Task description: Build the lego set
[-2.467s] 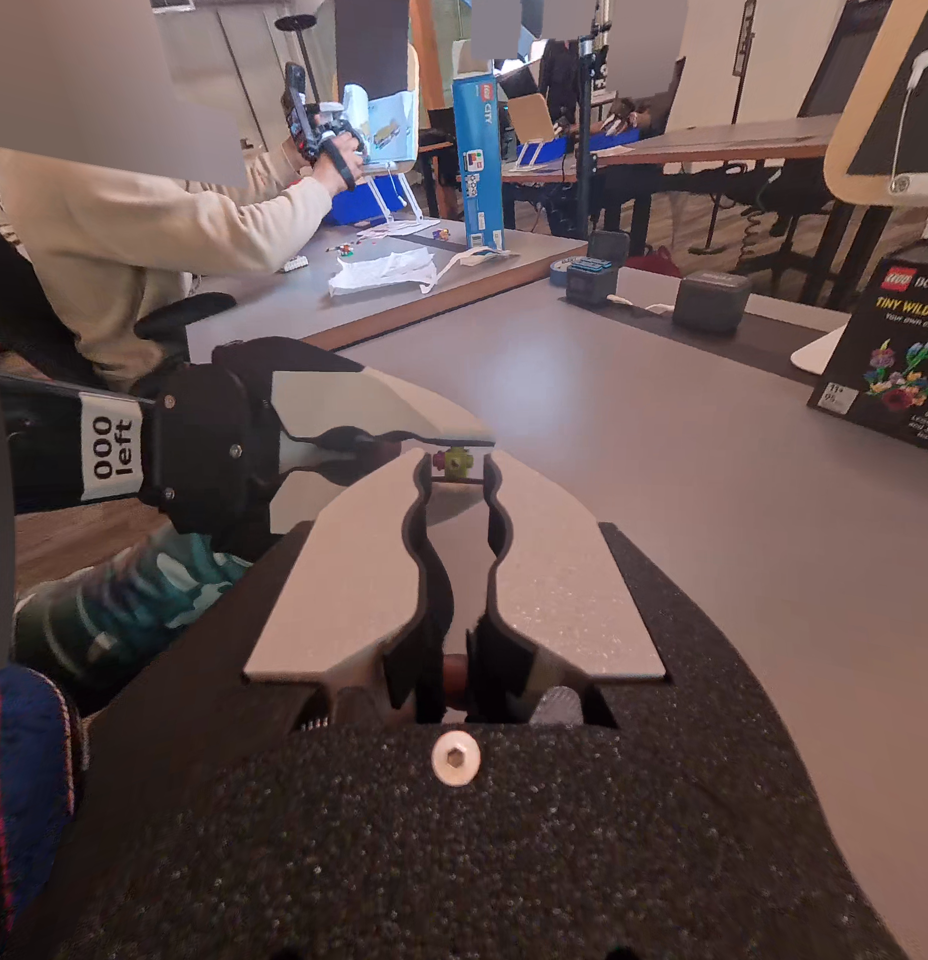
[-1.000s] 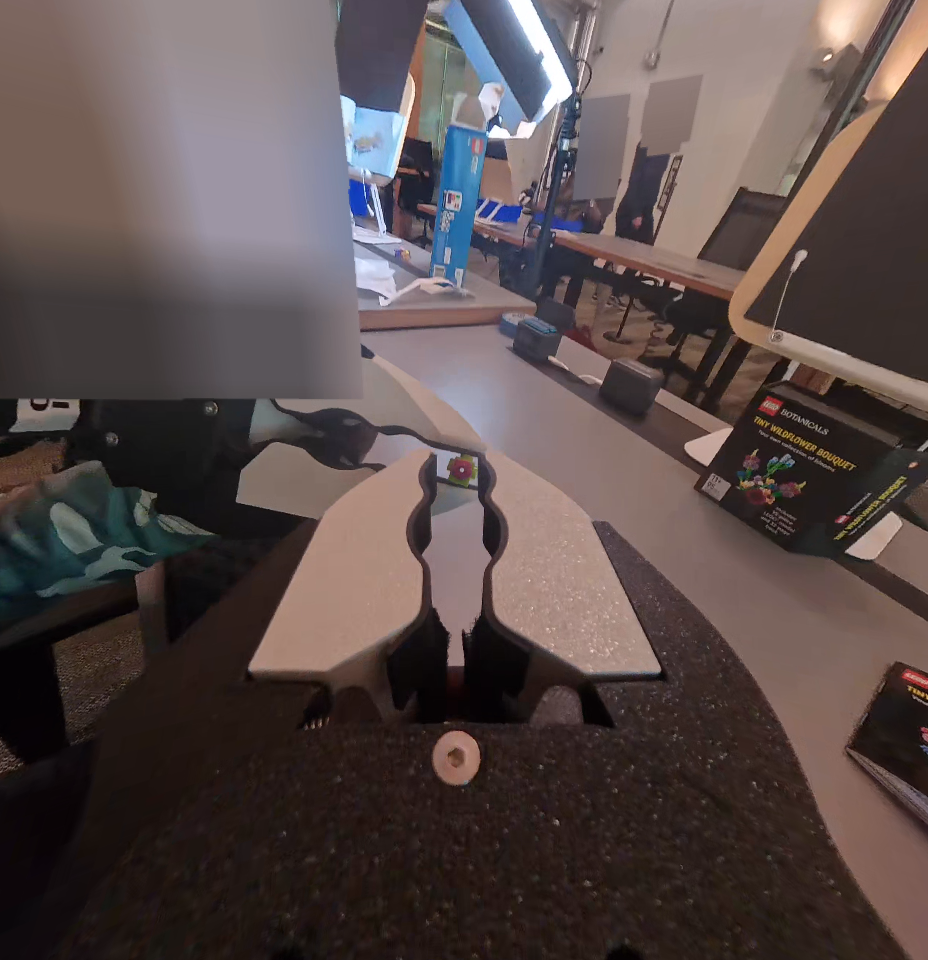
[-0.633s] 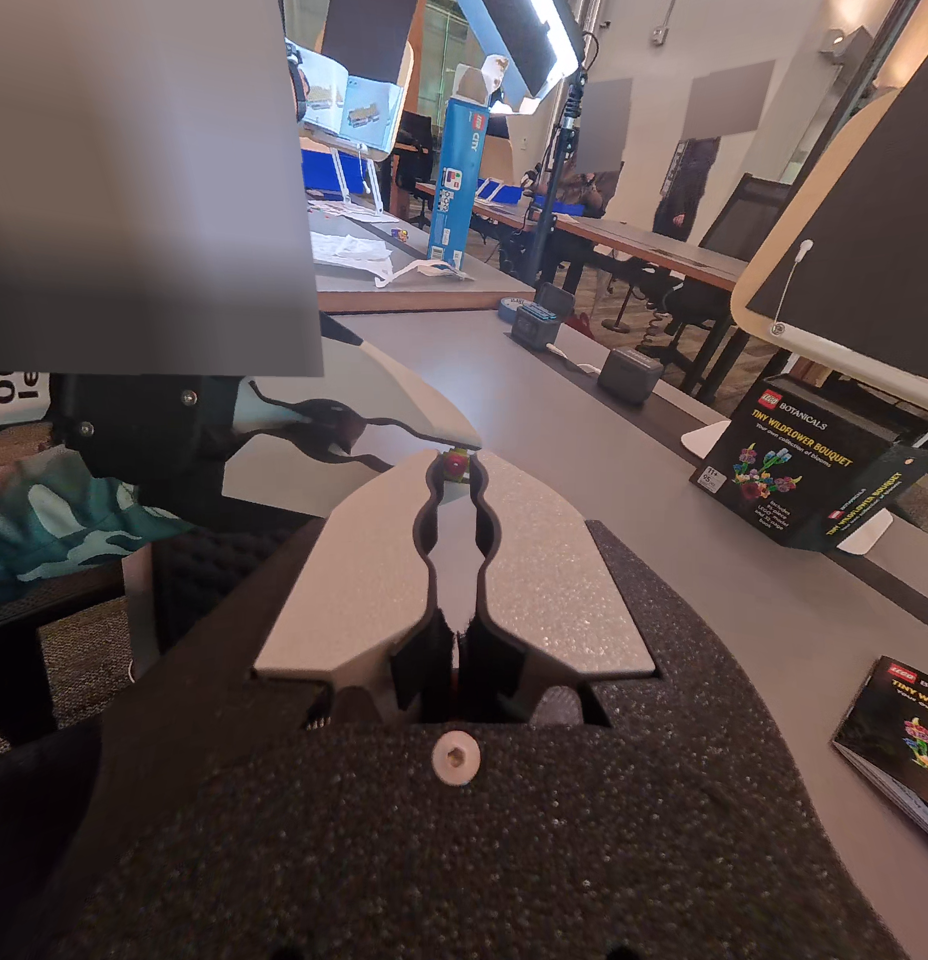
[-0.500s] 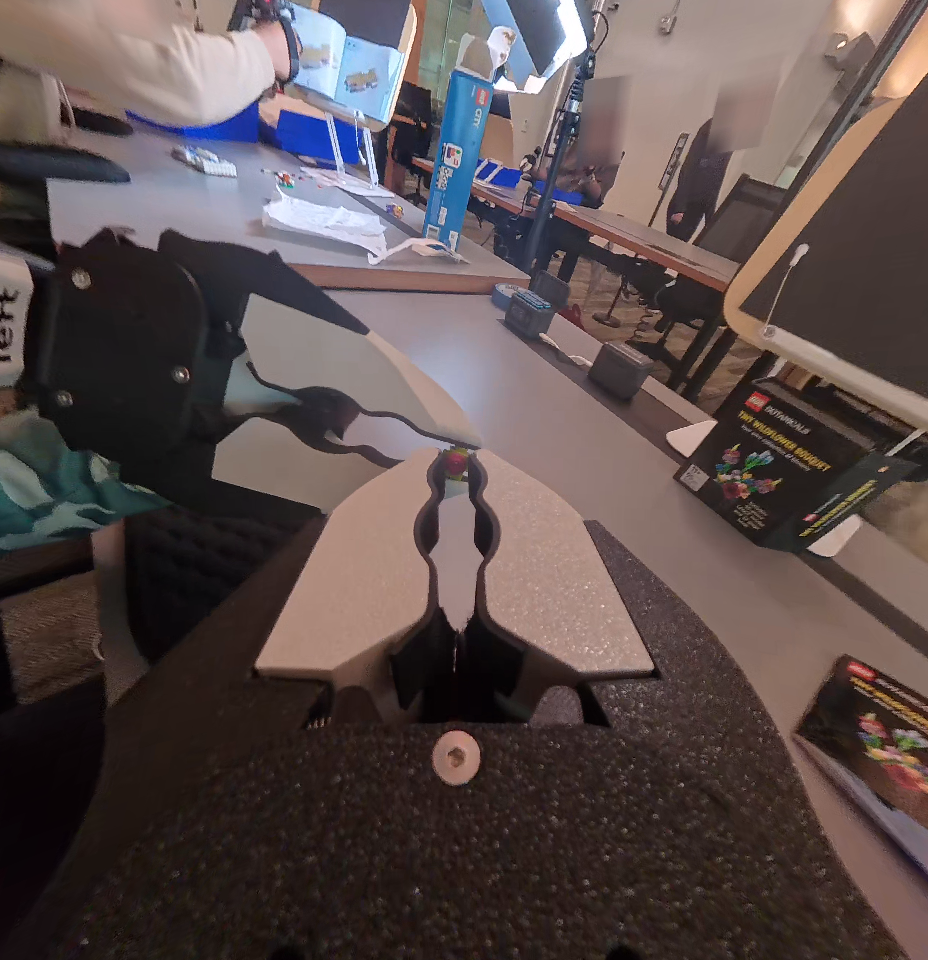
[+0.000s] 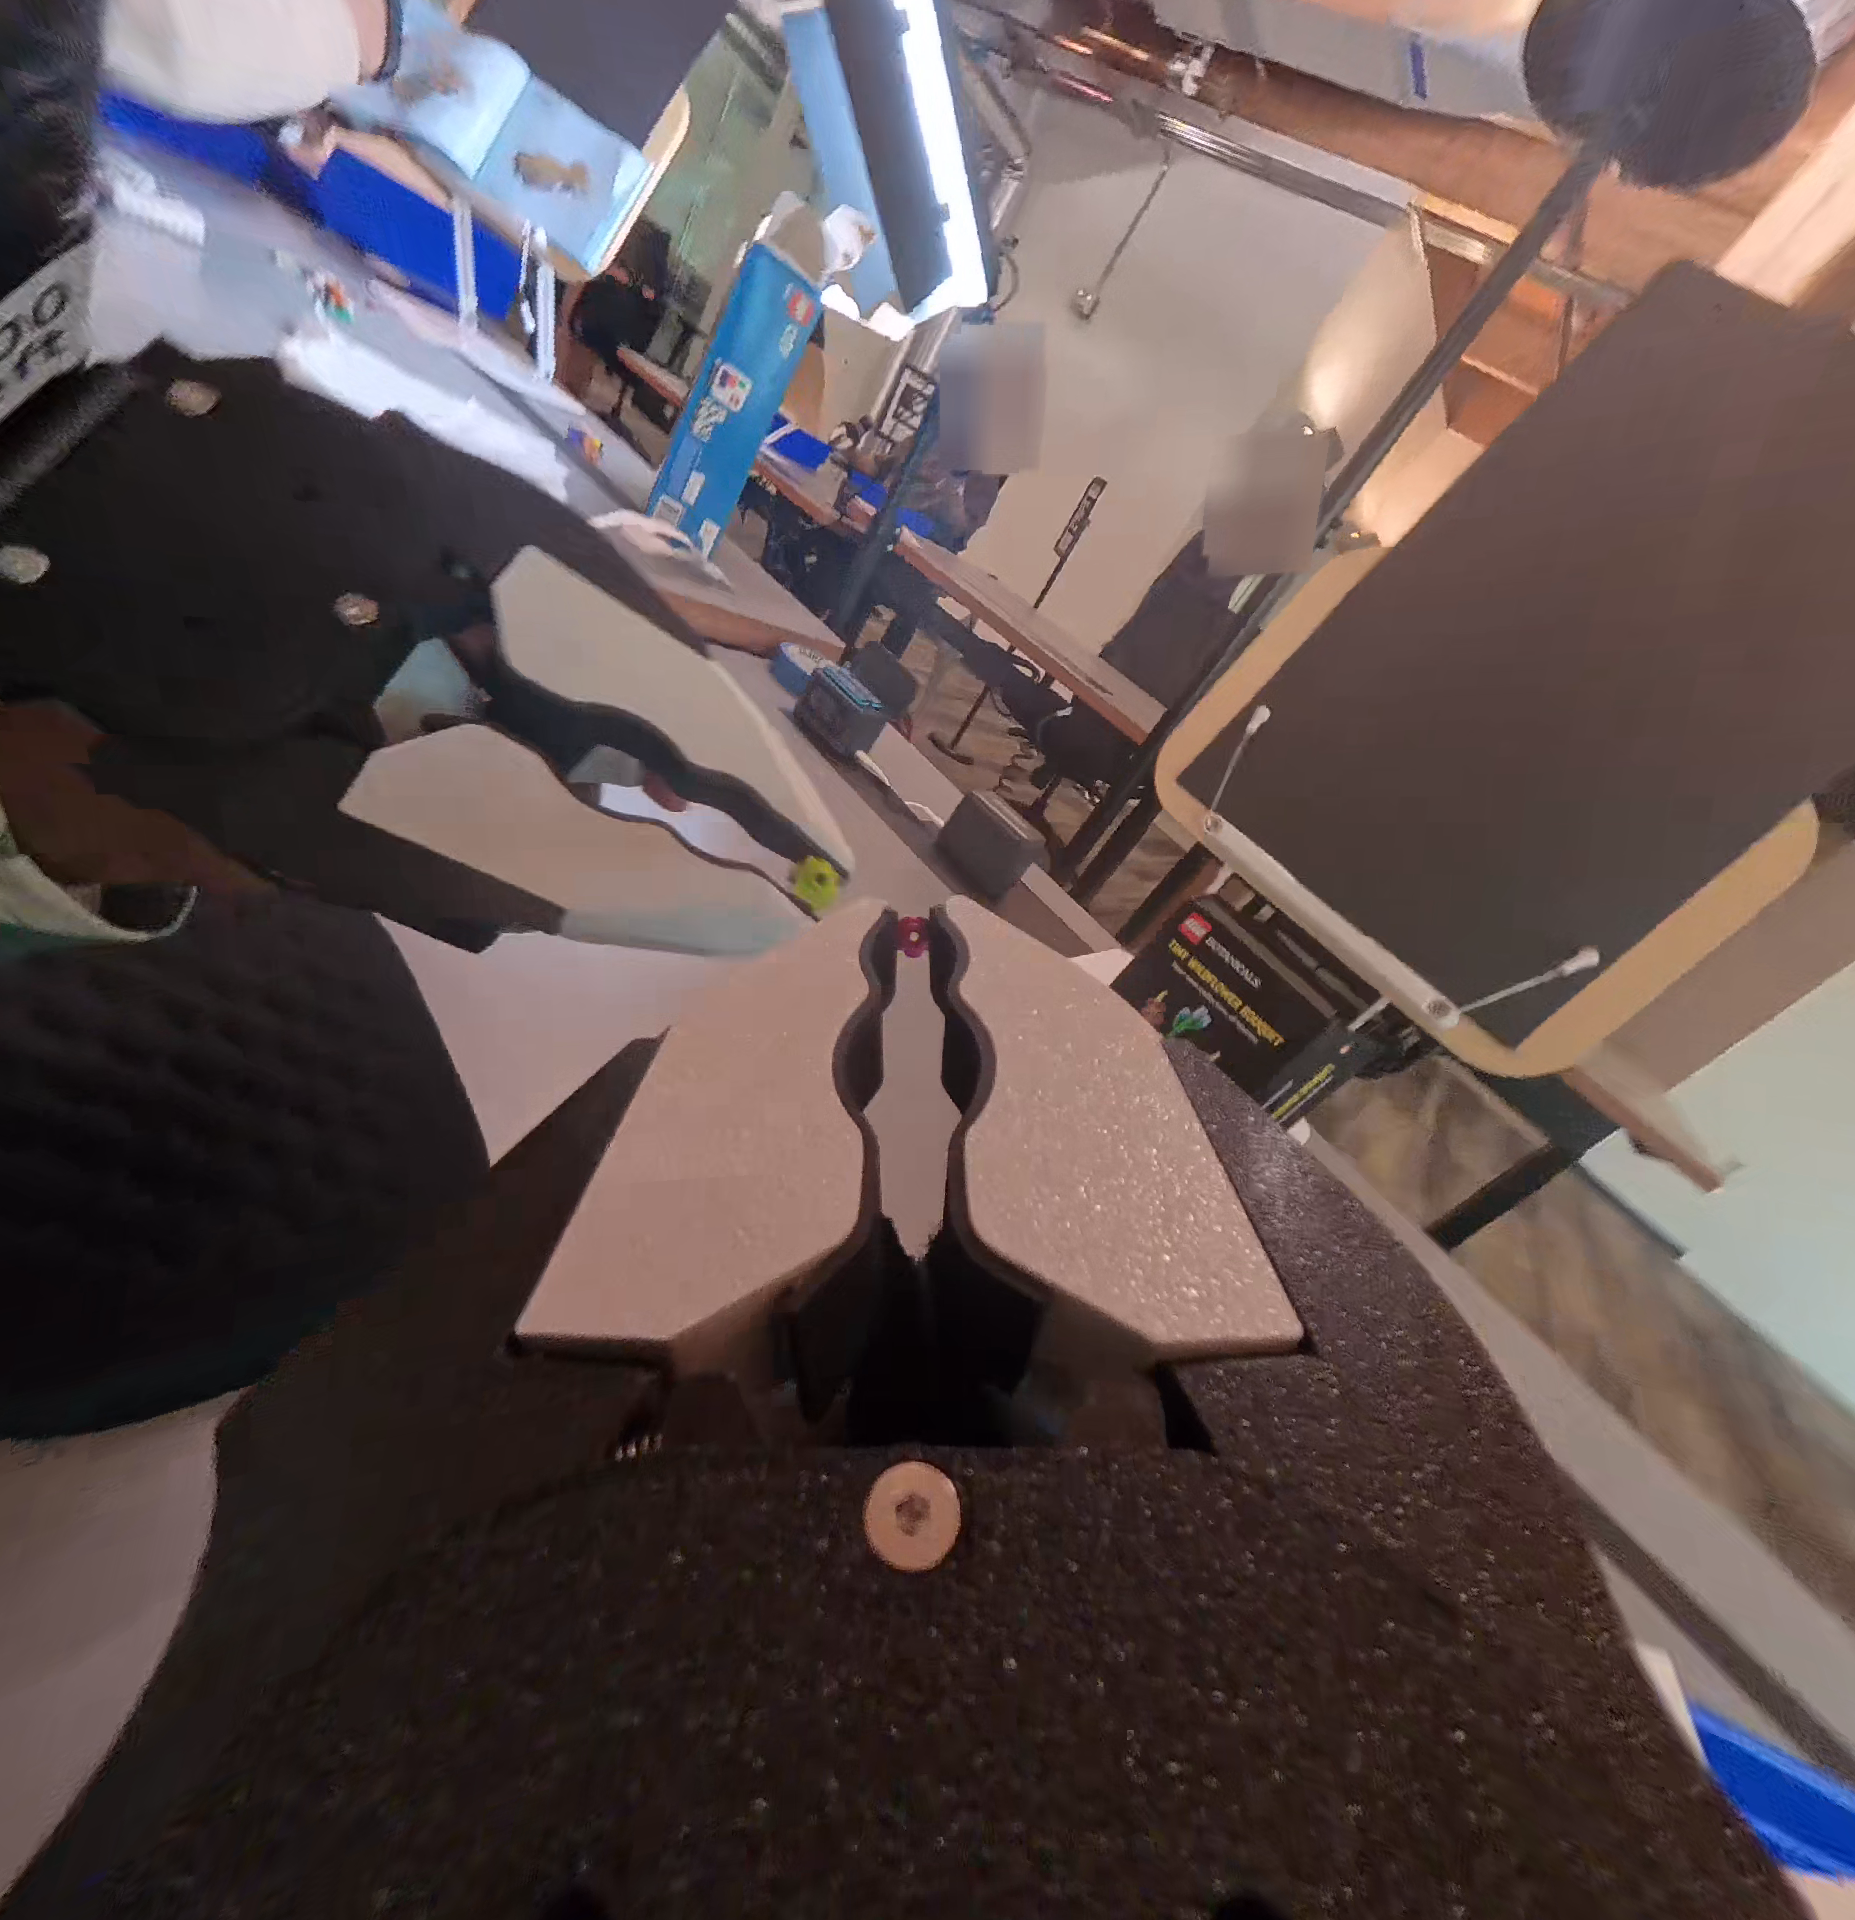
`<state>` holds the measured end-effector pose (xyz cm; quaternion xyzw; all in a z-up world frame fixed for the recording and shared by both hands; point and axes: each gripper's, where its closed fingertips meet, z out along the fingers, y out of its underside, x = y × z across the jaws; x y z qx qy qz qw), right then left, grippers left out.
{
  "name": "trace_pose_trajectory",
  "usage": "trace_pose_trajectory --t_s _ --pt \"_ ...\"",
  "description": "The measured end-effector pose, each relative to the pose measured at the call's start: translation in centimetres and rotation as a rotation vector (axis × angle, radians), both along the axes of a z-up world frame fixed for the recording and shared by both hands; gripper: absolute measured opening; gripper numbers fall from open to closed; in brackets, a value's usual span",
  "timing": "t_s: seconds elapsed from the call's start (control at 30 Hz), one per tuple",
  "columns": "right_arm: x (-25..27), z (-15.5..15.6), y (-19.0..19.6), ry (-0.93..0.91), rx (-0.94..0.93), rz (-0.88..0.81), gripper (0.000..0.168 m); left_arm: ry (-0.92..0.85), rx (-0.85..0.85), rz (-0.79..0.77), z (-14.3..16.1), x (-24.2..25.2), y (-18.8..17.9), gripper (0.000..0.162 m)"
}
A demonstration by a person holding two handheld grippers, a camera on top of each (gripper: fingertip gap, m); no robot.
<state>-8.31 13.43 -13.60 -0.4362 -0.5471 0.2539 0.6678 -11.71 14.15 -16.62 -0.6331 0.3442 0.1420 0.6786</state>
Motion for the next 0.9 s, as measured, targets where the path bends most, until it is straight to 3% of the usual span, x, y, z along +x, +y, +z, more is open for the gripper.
trace_pose_trajectory --t_s 0.27,0.4,0.47,0.57,0.9 --pt "6.2 0.6 5.2 0.01 -0.066 -0.208 0.006 -0.123 0.052 -0.073 1.0 0.0 -0.4 0.011" --pt "14.0 -0.2 11.4 -0.108 -0.072 -0.588 0.007 -0.118 0.068 -0.097 1.1 0.4 -0.5 0.011" --pt "17.4 -1.6 13.7 -0.186 -0.162 -0.718 0.007 -0.133 0.069 -0.11 1.1 0.6 -0.5 0.011" --pt "18.9 -2.9 15.0 -0.228 -0.266 -0.746 0.009 -0.149 0.067 -0.128 1.0 0.9 -0.4 0.011" --pt "20.2 -4.9 16.4 -0.29 -0.354 -0.798 0.035 -0.138 0.078 -0.14 0.9 1.1 -0.4 0.011"
